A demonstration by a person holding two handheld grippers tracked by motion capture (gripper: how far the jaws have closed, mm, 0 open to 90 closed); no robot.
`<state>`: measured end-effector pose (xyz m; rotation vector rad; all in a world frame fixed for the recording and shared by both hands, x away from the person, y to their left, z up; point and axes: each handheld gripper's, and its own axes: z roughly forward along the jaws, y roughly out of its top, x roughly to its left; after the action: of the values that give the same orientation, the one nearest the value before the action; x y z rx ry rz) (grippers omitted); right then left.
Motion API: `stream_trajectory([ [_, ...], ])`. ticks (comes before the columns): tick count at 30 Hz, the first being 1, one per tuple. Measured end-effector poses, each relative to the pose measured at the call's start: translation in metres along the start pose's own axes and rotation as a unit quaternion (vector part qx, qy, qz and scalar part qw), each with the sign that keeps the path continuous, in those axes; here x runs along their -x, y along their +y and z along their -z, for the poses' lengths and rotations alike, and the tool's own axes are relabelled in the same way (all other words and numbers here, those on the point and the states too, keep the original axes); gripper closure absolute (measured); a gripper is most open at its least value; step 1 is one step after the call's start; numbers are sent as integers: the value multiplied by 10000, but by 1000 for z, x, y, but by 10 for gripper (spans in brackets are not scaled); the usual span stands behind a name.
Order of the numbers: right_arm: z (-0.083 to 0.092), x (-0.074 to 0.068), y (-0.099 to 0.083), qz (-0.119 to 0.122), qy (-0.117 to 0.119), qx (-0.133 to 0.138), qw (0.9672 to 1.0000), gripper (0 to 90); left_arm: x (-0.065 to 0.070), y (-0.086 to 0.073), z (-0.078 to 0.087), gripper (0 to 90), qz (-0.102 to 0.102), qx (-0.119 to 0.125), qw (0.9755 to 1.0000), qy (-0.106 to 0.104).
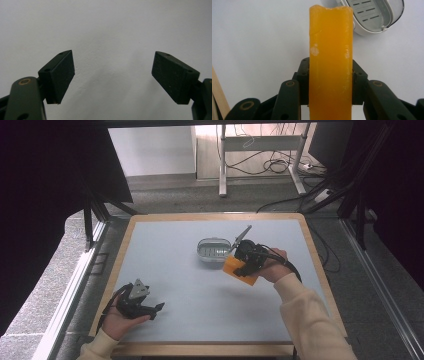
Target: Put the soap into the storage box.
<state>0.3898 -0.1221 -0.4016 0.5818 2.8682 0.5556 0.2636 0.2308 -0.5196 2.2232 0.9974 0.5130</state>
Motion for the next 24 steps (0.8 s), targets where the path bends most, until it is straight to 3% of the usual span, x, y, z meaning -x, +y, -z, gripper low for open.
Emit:
stream_trajectory([
  [24, 4, 24, 23, 26, -22, 115, 9999, 616, 1, 0, -1, 186, -22, -25, 10000, -35],
])
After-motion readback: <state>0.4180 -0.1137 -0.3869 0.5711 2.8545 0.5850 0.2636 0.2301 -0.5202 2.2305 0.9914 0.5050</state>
